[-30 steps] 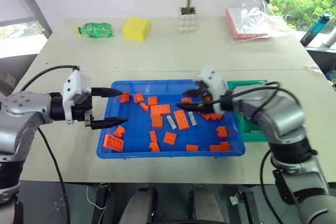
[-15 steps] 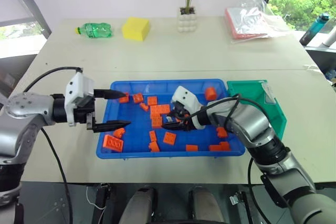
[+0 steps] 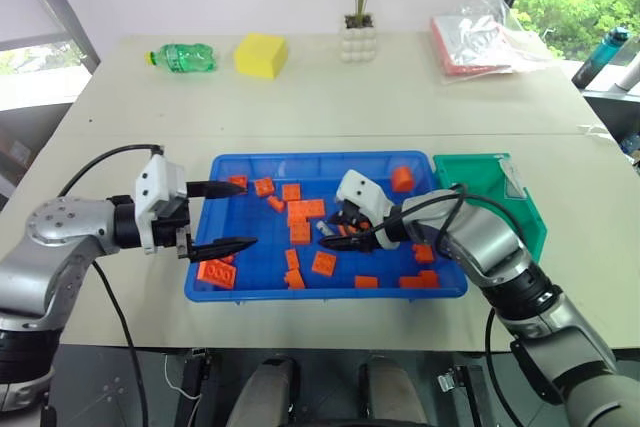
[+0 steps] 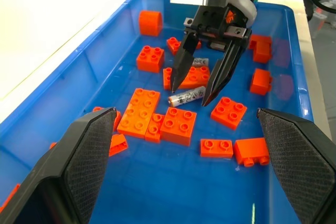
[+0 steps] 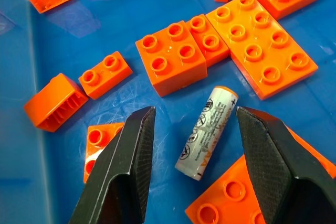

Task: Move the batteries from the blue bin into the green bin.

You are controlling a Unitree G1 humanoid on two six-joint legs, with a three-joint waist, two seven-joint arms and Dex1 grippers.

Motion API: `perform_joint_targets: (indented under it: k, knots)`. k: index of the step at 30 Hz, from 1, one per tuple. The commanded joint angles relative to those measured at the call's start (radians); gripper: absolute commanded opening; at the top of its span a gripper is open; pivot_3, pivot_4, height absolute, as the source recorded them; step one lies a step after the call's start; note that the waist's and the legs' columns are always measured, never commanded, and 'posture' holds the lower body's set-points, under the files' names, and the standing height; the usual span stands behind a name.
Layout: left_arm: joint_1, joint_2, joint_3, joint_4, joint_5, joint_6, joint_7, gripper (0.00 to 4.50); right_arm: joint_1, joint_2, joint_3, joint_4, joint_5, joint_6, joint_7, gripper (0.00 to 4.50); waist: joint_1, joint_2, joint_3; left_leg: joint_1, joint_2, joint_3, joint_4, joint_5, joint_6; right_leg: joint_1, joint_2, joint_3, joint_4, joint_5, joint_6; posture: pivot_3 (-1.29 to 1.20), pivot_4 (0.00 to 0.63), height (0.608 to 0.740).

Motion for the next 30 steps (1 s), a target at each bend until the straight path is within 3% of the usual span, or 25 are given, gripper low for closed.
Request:
perform_joint_targets:
  k: [1,6,7,15,19,24,30]
  knots:
    - [-0.037,0.005,0.013,-0.008,-0.006,-0.002,0.008,4.50,0.002,-0.016,0.074,0.052,-0.083,-0.069,0.003,2.47,0.000,0.000,0.000,0.000,0.000,0.000,0.000,0.000,0.000,0.000,0.000,0.000,0.000,0.000,0.000,0.00,0.150,0.727]
    - [-0.071,0.005,0.005,0.009,-0.010,0.011,0.004,4.50,-0.025,-0.005,0.095,0.069,-0.146,-0.136,0.010,0.21,-0.001,0.000,0.000,0.001,0.000,0.000,0.000,0.000,0.000,0.000,0.000,0.000,0.000,0.000,0.000,0.00,0.150,0.727]
    - [-0.074,0.004,0.005,0.011,-0.010,0.012,0.003,4.50,-0.027,-0.001,0.090,0.067,-0.148,-0.135,0.010,0.08,-0.002,0.000,0.000,0.001,0.000,0.000,0.000,0.000,0.000,0.000,0.000,0.000,0.000,0.000,0.000,0.00,0.150,0.727]
    - [-0.123,-0.012,-0.015,0.063,0.003,-0.003,-0.009,4.50,-0.067,0.017,-0.071,-0.053,-0.033,0.030,0.023,0.09,-0.001,0.000,0.000,0.000,0.000,0.000,0.000,0.000,0.000,0.000,0.000,0.000,0.000,0.000,0.000,0.00,0.150,0.727]
    - [-0.121,-0.015,-0.019,0.065,0.000,-0.004,-0.020,4.50,-0.137,0.016,-0.361,-0.127,0.139,0.255,0.010,0.09,-0.001,0.000,0.000,0.000,0.000,0.000,0.000,0.000,0.000,0.000,0.000,0.000,0.000,0.000,0.000,0.00,0.150,0.727]
    - [-0.092,-0.041,-0.010,0.081,0.003,-0.022,-0.012,4.50,-0.126,-0.225,-0.609,-0.086,0.162,0.338,-0.001,0.09,0.020,0.000,0.000,0.000,-0.002,-0.002,0.000,0.000,0.000,0.000,-0.001,0.000,-0.001,0.000,0.000,0.00,0.150,0.727]
    - [-0.008,-0.085,0.003,0.055,0.001,-0.026,0.036,4.50,0.105,-0.467,-0.758,-0.049,0.137,0.274,0.017,0.09,0.024,0.000,0.000,-0.001,-0.001,0.003,-0.001,-0.001,0.001,0.001,-0.001,0.000,-0.003,0.000,0.000,0.00,0.150,0.727]
